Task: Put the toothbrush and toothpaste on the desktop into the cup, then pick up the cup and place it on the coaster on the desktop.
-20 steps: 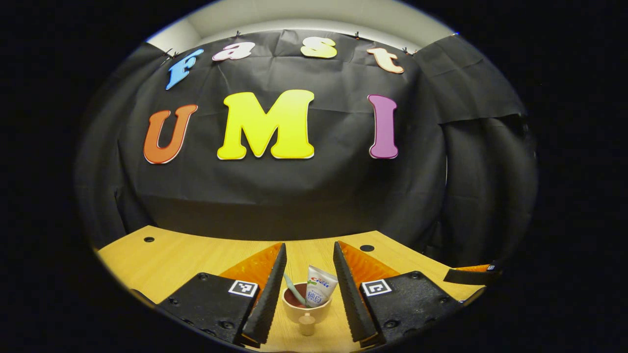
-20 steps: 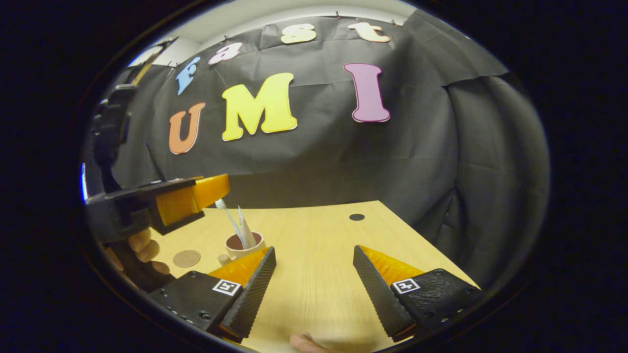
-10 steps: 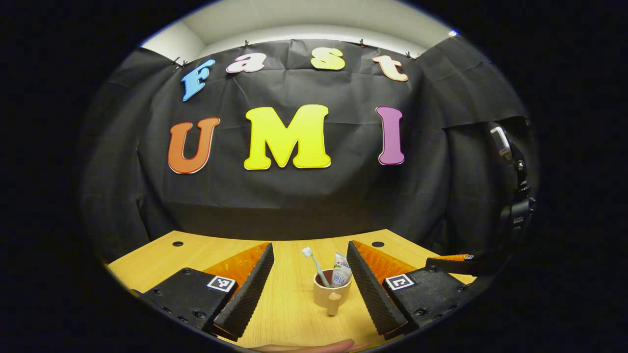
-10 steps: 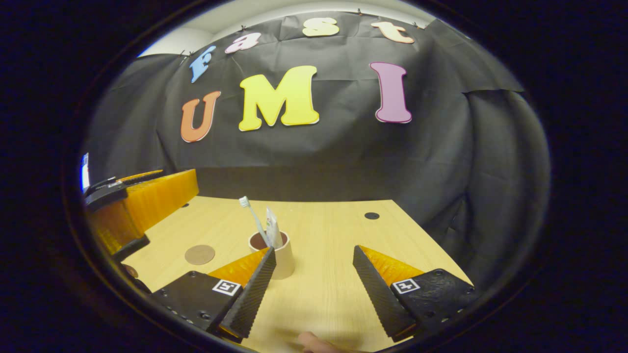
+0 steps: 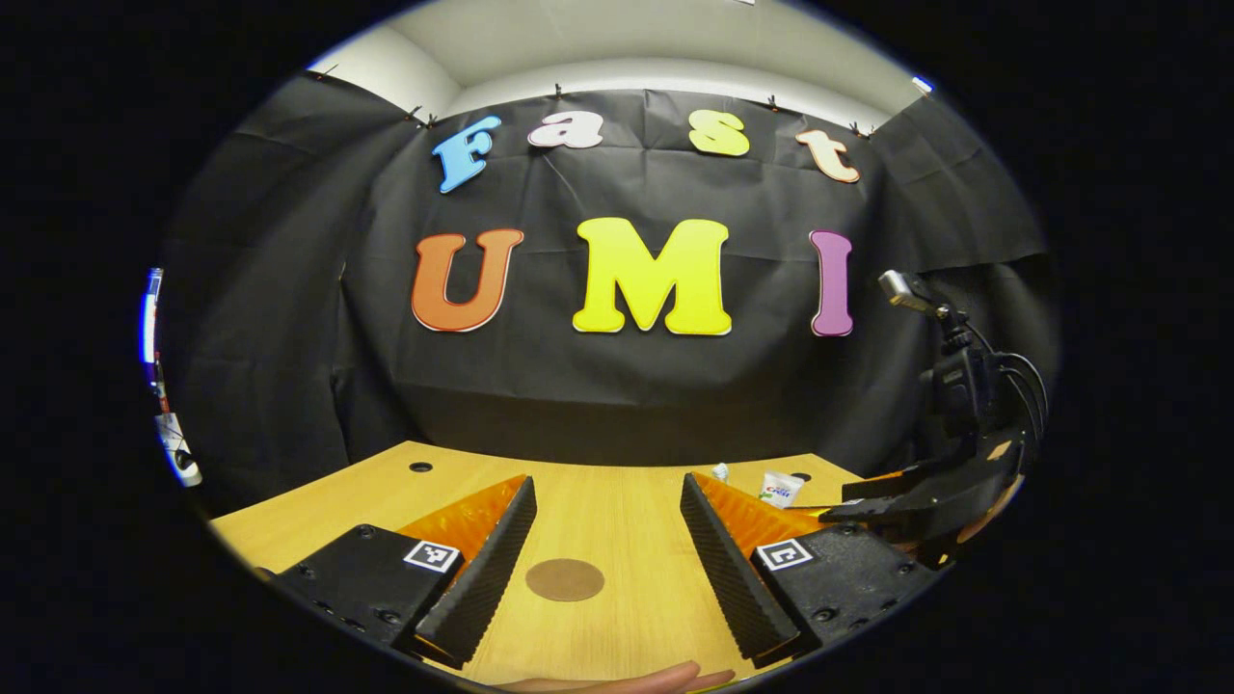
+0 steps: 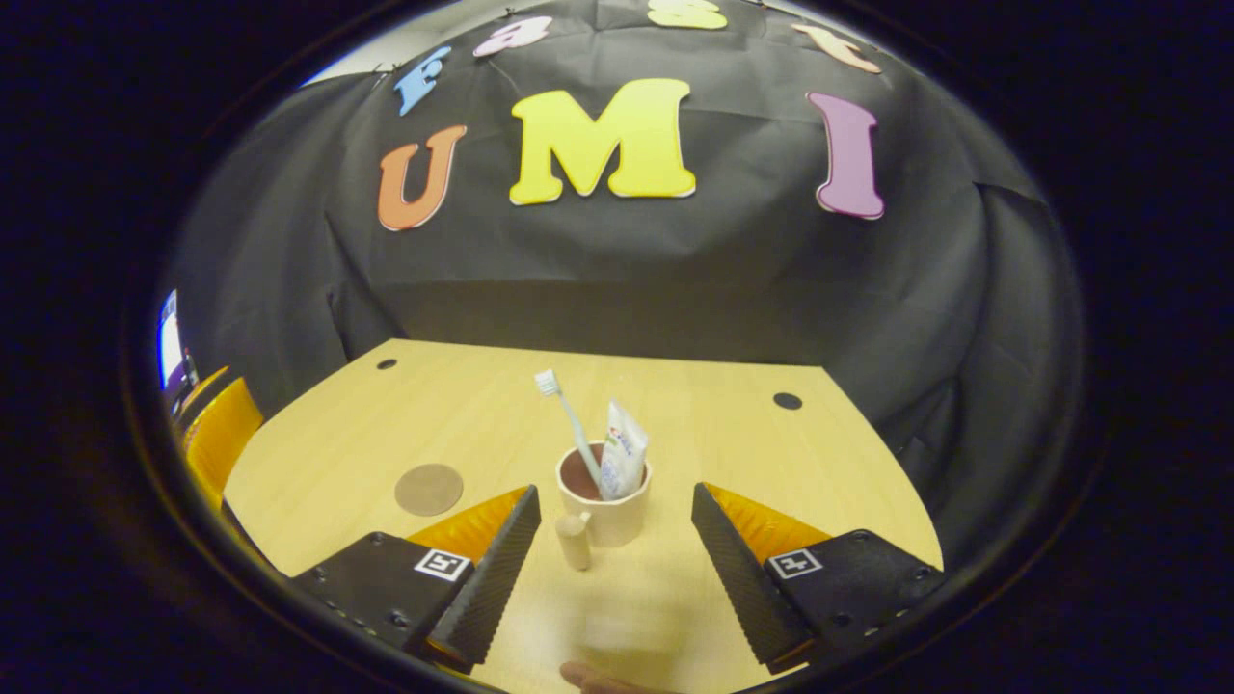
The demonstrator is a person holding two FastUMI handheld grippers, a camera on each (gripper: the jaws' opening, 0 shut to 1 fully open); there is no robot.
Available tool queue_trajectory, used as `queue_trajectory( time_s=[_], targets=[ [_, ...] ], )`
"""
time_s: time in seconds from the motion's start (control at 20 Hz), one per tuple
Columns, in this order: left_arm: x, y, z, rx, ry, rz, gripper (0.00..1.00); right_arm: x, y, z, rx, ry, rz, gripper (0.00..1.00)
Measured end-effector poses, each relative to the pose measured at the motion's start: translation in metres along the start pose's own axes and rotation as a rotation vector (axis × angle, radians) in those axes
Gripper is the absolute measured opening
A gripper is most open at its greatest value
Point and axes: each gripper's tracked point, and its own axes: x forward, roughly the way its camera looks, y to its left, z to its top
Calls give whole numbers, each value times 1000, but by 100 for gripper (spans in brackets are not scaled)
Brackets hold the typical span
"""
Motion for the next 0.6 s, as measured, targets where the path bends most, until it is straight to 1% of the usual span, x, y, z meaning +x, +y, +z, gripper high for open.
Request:
queue_trajectory(
  time_s=[0.1,0.2,0.25,0.3,0.35,0.4,0.45,0.55,0.6],
  targets=[
    [-3,10,7,14,-20,18,95,14,4,-9,33,93,-15,96],
    [-6,24,12,38,-26,58,96,25,11,-17,47,178,-23,96],
    [-7,26,16,41,-32,60,95,30,14,-19,50,219,-22,95],
    [-8,24,17,40,-32,52,95,36,16,-21,65,258,-25,94],
    [-10,23,19,37,-32,44,95,42,17,-23,82,300,-40,95],
    [-11,23,20,29,-30,36,100,47,17,-29,84,348,-53,95],
    [-12,22,20,18,-25,24,95,52,17,-34,72,393,-66,95],
    [-13,17,21,-5,-19,-13,95,63,16,-39,69,465,-103,96],
    [-13,19,23,-18,-18,-14,95,68,15,-43,72,500,-116,95]
  ],
)
